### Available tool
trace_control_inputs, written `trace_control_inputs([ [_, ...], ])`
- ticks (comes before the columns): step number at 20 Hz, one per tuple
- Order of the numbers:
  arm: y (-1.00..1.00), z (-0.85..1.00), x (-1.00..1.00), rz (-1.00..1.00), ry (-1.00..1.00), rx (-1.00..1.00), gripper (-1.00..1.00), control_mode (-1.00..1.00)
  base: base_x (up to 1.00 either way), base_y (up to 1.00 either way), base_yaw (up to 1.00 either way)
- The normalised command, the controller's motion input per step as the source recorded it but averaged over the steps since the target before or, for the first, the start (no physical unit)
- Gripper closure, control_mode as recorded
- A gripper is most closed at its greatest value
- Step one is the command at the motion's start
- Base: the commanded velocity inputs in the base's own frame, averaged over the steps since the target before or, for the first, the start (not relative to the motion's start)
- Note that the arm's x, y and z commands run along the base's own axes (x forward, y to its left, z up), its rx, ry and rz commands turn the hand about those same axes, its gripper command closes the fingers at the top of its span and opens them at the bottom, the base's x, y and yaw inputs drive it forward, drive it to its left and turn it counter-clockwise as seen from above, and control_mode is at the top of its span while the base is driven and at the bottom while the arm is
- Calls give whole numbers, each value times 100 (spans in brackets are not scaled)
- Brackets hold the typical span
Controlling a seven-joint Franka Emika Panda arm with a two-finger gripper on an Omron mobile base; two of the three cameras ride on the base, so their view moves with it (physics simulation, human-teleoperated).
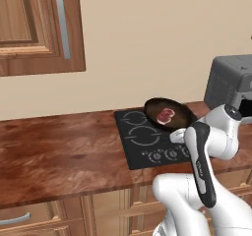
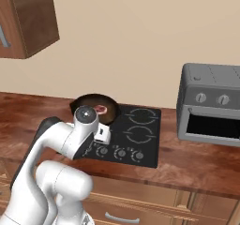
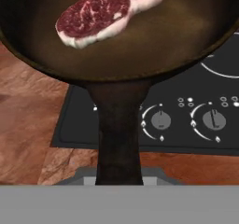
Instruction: Pick up the pan with the steak in it and place it on the dining table. Then place the steak on the plate.
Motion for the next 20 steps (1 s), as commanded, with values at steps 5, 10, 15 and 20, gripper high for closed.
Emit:
trace_control_inputs([
  [5, 0, 0, 0, 0, 0, 0, 100, 100, 0, 0, 0],
  [10, 0, 0, 0, 0, 0, 0, 100, 100, -63, 0, 0],
  [15, 0, 0, 0, 0, 0, 0, 100, 100, -77, 0, 4],
  [20, 0, 0, 0, 0, 0, 0, 100, 100, -38, -5, 34],
])
